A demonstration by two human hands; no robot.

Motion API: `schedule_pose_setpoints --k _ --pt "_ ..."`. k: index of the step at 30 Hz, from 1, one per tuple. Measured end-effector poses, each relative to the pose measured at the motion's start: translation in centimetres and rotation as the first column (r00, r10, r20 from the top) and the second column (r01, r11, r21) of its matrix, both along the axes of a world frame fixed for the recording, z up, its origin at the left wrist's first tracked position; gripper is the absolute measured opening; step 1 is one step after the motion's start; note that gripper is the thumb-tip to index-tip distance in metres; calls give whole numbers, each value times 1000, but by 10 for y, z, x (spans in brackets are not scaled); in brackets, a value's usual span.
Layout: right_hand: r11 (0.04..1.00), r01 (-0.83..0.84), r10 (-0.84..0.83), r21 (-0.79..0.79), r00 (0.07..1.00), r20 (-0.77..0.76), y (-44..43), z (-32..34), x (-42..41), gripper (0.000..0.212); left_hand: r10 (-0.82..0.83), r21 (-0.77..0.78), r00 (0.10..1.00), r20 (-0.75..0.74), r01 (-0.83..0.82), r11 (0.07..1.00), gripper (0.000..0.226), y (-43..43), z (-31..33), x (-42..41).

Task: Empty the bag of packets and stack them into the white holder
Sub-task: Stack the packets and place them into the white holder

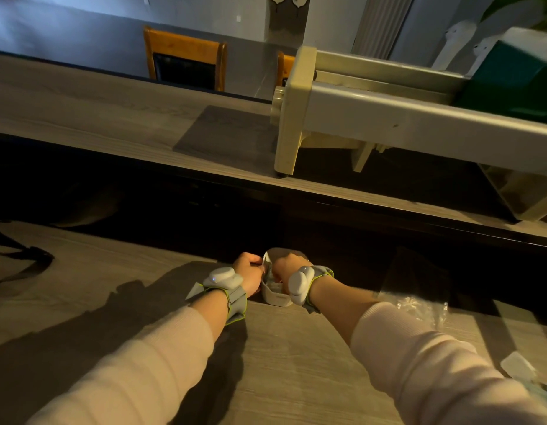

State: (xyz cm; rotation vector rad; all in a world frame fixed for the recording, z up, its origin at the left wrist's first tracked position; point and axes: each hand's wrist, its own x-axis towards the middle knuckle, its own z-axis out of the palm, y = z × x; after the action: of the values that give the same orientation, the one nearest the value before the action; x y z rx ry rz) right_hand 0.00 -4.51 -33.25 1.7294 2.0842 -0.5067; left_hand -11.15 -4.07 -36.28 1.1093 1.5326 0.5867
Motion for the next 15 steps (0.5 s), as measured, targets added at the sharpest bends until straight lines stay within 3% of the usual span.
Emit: schedule_pose_setpoints --k 3,5,7,9,13,15 --pt "999 27 -26 40 999 -27 -2 -5 6 24 57 74 998 -32 -54 996 32 -3 -3 -2" --pt "984 114 -85 135 975 -203 -6 4 18 27 126 150 991 -36 -120 981 30 -4 -2 -3" --pt "943 257 -144 212 888 -436 -18 22 36 27 177 234 984 -12 -170 957 17 -9 4 -3" --pt "890 373 -174 260 808 -563 -38 35 60 24 175 301 984 39 -179 937 5 -20 13 3" --pt "831 503 -324 237 785 -528 -80 21 115 19 -34 348 995 91 0 937 14 -48 22 33" --pt "826 530 -403 193 794 -455 -103 5 137 21 -173 324 984 44 150 934 13 -64 17 54"
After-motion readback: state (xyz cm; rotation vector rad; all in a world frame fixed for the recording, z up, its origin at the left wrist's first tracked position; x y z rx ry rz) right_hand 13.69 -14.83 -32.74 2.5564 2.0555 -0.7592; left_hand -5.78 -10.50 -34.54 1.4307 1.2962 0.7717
